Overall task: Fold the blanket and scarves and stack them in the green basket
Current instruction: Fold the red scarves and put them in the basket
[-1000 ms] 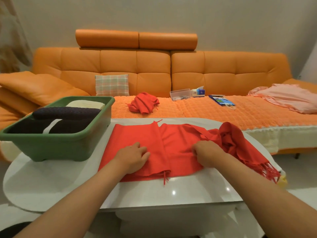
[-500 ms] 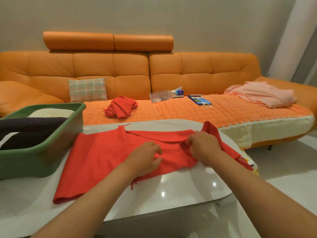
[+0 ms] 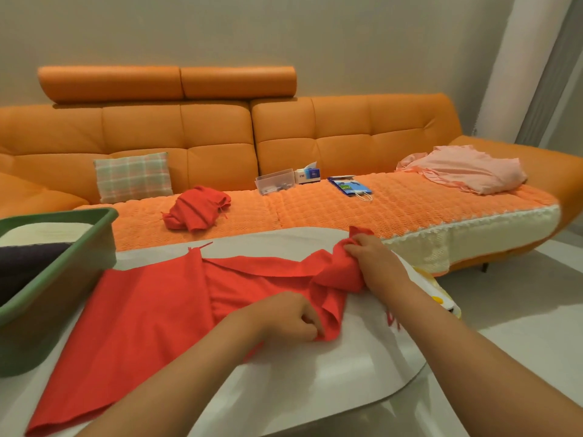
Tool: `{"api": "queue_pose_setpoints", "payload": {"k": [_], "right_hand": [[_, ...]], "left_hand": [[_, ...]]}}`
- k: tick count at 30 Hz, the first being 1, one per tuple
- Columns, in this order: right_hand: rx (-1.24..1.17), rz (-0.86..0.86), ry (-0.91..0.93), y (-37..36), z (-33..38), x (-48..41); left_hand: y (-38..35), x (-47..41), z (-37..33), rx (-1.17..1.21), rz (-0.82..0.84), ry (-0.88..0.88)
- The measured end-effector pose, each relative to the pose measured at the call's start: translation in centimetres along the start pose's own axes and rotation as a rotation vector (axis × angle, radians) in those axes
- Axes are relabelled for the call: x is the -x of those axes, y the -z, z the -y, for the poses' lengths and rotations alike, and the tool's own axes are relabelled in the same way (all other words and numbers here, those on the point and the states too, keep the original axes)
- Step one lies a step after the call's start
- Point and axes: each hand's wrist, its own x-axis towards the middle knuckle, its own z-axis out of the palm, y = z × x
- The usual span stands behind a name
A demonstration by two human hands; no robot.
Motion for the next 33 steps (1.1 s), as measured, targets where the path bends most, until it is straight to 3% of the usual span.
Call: {"api": "queue_pose_setpoints", "payload": {"k": [2, 3, 6, 11, 14, 19, 24, 30, 33], "right_hand": [[0.074, -0.026, 0.113, 0.0, -0.8, -0.3], [0.165, 0.046, 0.156, 0.1, -1.0, -0.2], [0.358, 0.244, 0.045, 0.6, -0.8, 0.2], [0.003, -0.019, 0.174, 2.2, 1.3, -1.8], [-0.237, 0.163, 0.076, 3.2, 3.1, -3.6], [0.238, 0.390, 0.050, 1.4, 3.6, -6.3], [0.363, 0.369, 0.037, 1.5, 3.6, -8.7], [0.409, 0.592, -0.050, 3.9, 3.1, -14.3], [0.451, 0.500, -0.084, 3.5, 2.8, -17.2]], "left_hand": [[0.9, -0.8, 0.0, 0.082, -0.032, 0.068], [1.4, -1.4, 0.3, 0.045, -0.104, 0.085], [2.2, -3.2, 2.0, -0.236, -0.325, 0.111], [3.1, -6.3, 4.7, -0.333, -0.365, 0.173], [3.6, -7.7, 5.6, -0.418, -0.321, 0.154], [4.3, -9.2, 6.7, -0.501, -0.344, 0.120], [7.0, -11.5, 6.9, -0.369, -0.518, 0.193], [11.2, -15.7, 8.0, -0.426, -0.462, 0.271], [12.0, -17.4, 9.1, -0.467, -0.463, 0.334]]}}
